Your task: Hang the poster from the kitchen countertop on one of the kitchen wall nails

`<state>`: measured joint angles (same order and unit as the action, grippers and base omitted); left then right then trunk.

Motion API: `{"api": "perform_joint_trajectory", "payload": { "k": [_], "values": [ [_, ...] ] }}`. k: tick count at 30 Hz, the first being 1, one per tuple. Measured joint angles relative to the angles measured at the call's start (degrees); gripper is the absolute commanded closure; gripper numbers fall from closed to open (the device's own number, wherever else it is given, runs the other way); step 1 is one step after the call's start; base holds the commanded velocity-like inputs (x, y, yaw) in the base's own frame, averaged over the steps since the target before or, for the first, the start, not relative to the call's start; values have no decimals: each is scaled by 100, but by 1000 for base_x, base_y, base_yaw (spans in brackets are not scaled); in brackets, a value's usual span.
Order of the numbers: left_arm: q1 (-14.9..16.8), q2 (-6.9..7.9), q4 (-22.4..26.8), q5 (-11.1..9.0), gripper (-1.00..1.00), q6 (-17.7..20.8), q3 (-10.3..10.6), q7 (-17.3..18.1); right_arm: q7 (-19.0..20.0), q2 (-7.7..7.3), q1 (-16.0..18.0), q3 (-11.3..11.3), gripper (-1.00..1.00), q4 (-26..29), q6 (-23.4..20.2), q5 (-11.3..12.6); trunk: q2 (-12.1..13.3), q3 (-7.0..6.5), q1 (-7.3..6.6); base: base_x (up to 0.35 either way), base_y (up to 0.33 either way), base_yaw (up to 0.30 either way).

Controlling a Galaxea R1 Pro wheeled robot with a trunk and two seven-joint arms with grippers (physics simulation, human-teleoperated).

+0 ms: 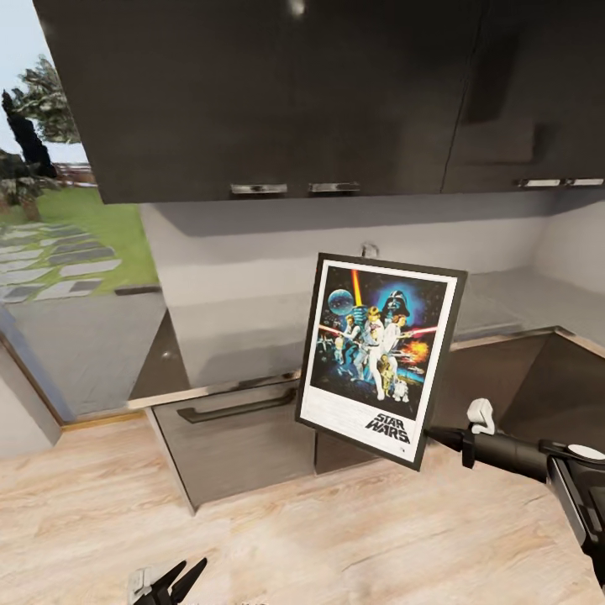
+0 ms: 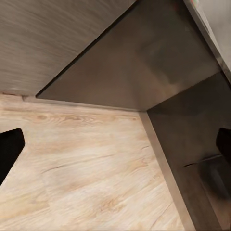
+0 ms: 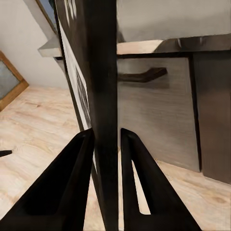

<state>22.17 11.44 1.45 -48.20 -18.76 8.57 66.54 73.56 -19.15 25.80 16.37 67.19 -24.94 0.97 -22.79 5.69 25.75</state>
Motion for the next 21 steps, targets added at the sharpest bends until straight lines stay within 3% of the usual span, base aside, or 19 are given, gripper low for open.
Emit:
{"api": "perform_joint_trajectory", "payload": {
  "k": [21],
  "values": [
    [0,4,0,0,-100,9,0,0,-3,0,0,0,100,-4,0,0,0,0,0,0,290,291]
  ]
}}
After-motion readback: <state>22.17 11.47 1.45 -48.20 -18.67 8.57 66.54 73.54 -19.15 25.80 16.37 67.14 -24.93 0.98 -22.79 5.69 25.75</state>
